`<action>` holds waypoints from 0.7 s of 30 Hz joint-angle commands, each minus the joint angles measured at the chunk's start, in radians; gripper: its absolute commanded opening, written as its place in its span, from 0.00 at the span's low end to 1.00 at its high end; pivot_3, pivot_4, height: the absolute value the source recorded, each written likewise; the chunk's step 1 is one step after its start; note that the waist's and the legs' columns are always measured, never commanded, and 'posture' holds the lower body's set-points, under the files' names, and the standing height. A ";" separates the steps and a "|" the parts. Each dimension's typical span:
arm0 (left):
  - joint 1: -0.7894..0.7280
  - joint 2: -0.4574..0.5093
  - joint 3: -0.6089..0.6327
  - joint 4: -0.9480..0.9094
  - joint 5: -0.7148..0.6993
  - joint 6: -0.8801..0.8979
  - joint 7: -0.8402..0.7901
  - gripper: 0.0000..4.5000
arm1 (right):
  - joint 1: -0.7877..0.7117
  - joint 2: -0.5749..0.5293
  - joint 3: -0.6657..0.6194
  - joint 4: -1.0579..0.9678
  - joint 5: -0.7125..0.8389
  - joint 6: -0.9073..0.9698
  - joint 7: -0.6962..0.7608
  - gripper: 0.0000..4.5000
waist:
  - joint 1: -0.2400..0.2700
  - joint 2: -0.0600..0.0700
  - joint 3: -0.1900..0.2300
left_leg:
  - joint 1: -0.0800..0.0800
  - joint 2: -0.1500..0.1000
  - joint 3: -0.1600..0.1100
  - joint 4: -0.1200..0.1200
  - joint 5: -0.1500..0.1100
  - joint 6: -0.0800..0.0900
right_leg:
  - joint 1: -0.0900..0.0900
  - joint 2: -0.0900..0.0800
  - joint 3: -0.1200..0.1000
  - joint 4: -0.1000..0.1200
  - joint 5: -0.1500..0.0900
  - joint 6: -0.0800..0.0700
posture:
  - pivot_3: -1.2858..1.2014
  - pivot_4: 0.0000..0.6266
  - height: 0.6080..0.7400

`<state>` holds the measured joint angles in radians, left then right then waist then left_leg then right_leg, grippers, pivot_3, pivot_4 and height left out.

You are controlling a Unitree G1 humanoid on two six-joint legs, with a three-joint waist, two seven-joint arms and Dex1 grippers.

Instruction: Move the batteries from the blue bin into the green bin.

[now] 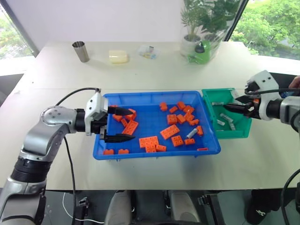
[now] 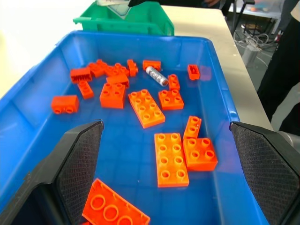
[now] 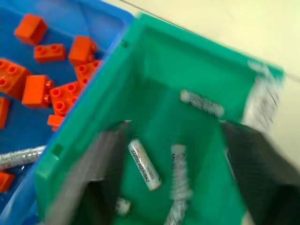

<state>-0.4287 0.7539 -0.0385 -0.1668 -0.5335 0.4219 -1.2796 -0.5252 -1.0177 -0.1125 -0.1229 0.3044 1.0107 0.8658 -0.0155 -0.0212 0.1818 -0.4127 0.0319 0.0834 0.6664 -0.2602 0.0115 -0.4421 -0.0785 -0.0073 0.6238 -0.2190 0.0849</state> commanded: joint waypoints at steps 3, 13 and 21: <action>-0.031 -0.015 -0.009 -0.016 0.000 -0.009 -0.002 1.00 | -0.144 -0.111 0.207 0.091 -0.133 -0.433 0.260 0.71 | 0.000 0.000 0.000 | 0.000 0.000 0.000 0.000 0.000 0.000 | 0.000 0.000 0.000 -0.001 0.000 0.000 | 0.52 0.24 0.97; -0.037 -0.021 -0.009 -0.047 -0.007 0.013 0.023 1.00 | -0.340 0.033 0.524 0.260 -0.313 -0.878 0.628 0.71 | 0.004 0.000 0.000 | 0.000 0.000 0.000 0.000 0.000 0.000 | 0.000 0.001 0.000 0.000 0.001 0.002 | 0.52 0.24 0.97; -0.016 -0.003 0.019 -0.076 -0.018 0.032 0.047 1.00 | -0.393 0.129 0.606 0.396 -0.419 -1.048 0.729 0.71 | 0.000 0.000 0.000 | -0.001 0.000 0.001 0.001 0.000 0.000 | 0.000 0.000 -0.001 0.001 0.001 0.002 | 0.52 0.24 0.97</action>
<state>-0.4456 0.7395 -0.0512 -0.2100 -0.5351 0.4528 -1.2373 -0.8923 -0.8965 0.4964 0.2641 -0.0979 -0.0154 1.5808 -0.0156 -0.0212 0.1822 -0.4134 0.0318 0.0847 0.6676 -0.2600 0.0113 -0.4421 -0.0784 -0.0078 0.6254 -0.2178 0.0871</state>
